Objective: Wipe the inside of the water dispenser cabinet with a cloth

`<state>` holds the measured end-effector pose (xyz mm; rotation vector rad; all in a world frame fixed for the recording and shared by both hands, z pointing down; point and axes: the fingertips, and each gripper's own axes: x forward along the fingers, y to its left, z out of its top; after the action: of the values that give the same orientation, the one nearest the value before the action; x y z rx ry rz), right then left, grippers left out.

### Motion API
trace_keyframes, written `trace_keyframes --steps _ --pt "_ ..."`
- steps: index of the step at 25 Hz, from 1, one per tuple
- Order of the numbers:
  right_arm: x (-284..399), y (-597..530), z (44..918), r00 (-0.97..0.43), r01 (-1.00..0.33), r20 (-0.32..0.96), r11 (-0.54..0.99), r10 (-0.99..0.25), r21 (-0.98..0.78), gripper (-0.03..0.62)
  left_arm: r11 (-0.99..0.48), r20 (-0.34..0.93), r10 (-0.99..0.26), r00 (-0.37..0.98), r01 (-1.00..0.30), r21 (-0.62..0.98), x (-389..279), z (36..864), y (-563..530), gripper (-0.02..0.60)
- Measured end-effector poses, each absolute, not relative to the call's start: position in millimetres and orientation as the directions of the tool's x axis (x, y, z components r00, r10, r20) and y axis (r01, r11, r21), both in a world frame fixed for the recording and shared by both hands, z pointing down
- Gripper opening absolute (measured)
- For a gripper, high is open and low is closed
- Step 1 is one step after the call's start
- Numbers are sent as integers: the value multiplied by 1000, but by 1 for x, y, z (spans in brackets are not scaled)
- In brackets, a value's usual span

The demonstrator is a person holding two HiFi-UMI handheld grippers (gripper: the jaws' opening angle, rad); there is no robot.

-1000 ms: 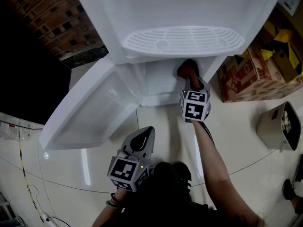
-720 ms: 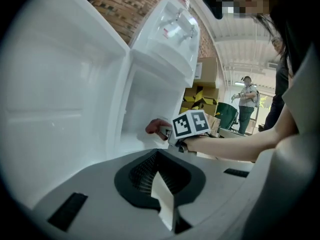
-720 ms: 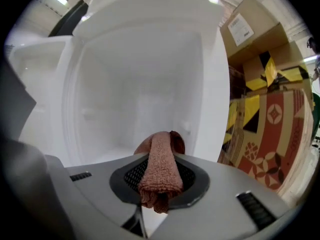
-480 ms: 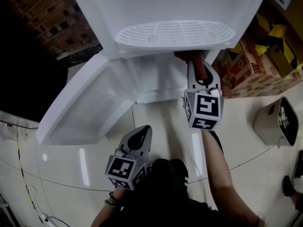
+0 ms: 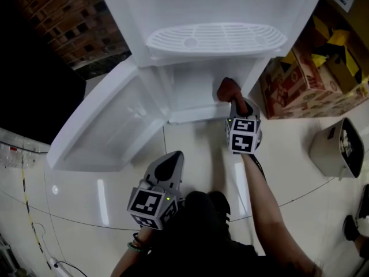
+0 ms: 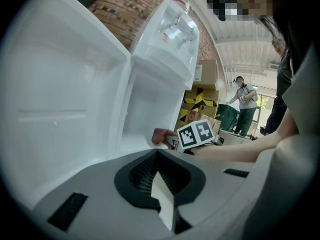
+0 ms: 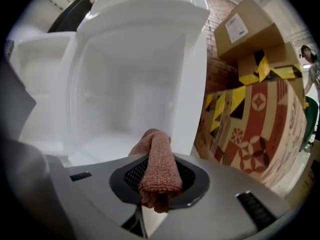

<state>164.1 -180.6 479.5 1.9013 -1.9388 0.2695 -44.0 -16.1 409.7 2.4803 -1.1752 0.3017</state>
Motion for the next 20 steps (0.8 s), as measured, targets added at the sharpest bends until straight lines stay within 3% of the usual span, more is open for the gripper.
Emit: trace_keyframes --steps 6,20 --pt "167 -170 514 1 -994 496 53 -869 94 75 -543 358 -717 598 -802 250 -55 415 -15 -21" --pt "105 -52 417 -243 -961 314 183 -918 -209 75 -516 336 -757 560 -828 218 -48 395 -1 -21"
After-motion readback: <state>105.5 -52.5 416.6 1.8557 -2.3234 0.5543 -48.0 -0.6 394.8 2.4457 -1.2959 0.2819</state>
